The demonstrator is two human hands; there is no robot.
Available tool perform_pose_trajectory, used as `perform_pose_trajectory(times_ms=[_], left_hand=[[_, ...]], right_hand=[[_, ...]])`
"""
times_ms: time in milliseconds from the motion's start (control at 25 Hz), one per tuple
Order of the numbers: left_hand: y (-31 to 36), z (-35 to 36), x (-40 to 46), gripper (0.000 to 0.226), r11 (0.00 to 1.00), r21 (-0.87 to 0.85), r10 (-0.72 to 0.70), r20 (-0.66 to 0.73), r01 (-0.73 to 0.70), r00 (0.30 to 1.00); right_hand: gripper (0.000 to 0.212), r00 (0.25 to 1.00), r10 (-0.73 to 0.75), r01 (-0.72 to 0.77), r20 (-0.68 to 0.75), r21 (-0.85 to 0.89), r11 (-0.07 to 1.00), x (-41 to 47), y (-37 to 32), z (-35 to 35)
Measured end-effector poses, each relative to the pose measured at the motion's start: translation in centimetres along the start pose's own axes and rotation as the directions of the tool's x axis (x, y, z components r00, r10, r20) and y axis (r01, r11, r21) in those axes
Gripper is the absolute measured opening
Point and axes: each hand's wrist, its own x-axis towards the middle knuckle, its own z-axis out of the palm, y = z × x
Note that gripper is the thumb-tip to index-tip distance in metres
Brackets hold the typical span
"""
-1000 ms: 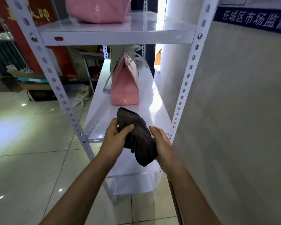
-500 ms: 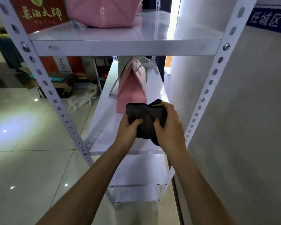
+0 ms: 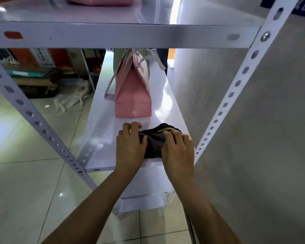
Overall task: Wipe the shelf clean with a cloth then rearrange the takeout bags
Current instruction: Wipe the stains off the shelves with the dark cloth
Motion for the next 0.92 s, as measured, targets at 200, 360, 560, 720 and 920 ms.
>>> perform_pose_trajectory(times_ms=[200, 360, 560, 720, 920], left_hand=[[-0.8, 1.8, -1.9, 0.020, 0.973, 0.015, 0.223, 0.158, -0.228, 0.962], [-0.7, 3.7, -1.7, 0.037, 0.960, 0.056, 0.257, 0.224, -0.276, 0.940], [0.0, 4.3, -2.3, 0.049, 0.937, 0.210, 0.198, 0.337, -0.279, 0.920], [0.0, 3.6, -3.3, 0.054, 0.928, 0.263, 0.151, 0.383, -0.264, 0.911], [-0.2, 2.3, -4.5, 0.059, 0.948, 0.205, 0.149, 0.388, -0.242, 0.910]], right_hand=[[0.034, 0.988, 0.091, -0.084, 0.126, -0.061, 0.995, -2.1, 0.4, 1.5], [0.039, 0.960, 0.186, -0.148, 0.209, -0.184, 0.972, -1.4, 0.4, 1.8], [0.054, 0.895, 0.234, -0.177, 0.380, -0.178, 0.968, -0.6, 0.8, 1.7], [0.056, 0.896, 0.193, -0.146, 0.400, -0.146, 0.979, -1.4, 1.1, 1.6], [0.047, 0.948, 0.184, -0.196, 0.259, 0.023, 0.980, -2.3, 1.3, 1.0]])
